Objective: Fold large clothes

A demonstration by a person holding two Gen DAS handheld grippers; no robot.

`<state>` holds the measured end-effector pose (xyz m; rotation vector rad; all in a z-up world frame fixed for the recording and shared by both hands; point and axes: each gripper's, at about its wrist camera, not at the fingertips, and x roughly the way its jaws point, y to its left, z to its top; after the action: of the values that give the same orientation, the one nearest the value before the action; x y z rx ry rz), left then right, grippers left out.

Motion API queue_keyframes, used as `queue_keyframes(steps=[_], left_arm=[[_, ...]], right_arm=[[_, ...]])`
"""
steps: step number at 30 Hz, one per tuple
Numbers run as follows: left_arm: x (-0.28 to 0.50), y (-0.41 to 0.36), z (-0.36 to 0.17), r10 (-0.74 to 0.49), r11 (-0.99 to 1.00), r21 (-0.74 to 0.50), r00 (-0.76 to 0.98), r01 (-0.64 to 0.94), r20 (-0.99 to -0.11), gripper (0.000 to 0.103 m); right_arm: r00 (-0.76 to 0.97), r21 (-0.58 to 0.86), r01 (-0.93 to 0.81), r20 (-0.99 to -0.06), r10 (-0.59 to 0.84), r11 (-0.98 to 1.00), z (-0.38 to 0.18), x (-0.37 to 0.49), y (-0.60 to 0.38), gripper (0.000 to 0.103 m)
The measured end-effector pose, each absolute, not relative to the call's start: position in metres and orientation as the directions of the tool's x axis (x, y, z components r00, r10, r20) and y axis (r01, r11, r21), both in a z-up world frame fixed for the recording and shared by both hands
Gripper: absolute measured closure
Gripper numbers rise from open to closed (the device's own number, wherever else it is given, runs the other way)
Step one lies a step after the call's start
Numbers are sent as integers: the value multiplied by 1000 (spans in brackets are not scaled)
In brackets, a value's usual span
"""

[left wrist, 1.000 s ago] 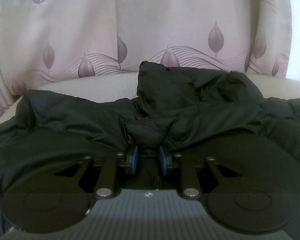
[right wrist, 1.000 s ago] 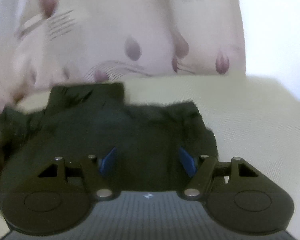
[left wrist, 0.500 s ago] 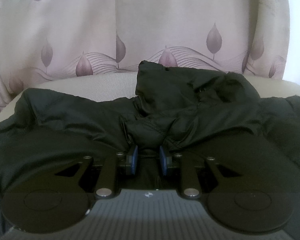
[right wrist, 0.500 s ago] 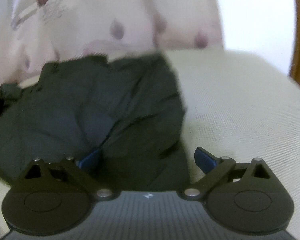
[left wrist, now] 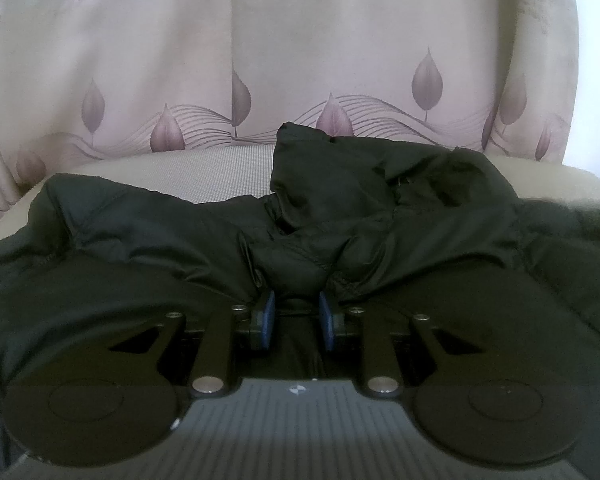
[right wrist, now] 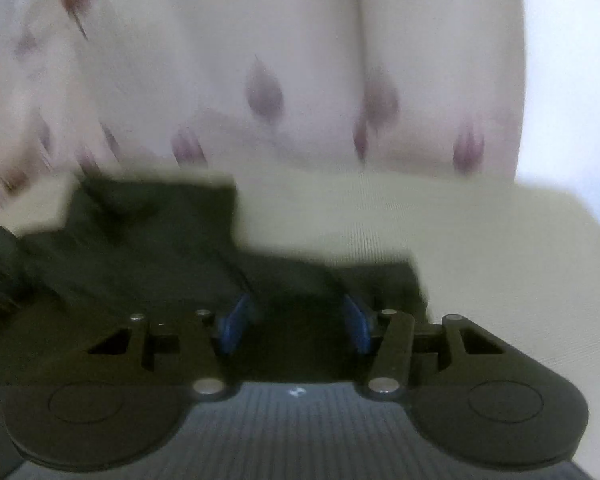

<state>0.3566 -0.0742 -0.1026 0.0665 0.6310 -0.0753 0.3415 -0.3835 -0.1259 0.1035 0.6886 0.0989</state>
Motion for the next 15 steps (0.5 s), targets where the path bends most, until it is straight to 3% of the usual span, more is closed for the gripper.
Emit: queue_keyframes(steps=[5,8,10,12,15], left_arm=[[357,-66,-98,-82,996,-18,795,89,-601,73],[348,-48,-78,-133,991,-100,793,92,-594,64],[336,-34,-60,-88,996,-70,832,59,-547,48],[329,-14,-43,-36,999,-38,855,18,-517,39],[335,21,-33,62,998,20,859,-60,-508,43]], right_arm=[[761,104,-60,-639,113,993,-150,344,-375,49],[745,155,-35,-654,129,987,-137,350,-387,49],[791,133,-42,-600,114,990,-117,331,-386,46],[825,128,-76,-548,135,989,-105,314,-383,39],[846,114,-128,-506,169,985,-97,289,-368,33]])
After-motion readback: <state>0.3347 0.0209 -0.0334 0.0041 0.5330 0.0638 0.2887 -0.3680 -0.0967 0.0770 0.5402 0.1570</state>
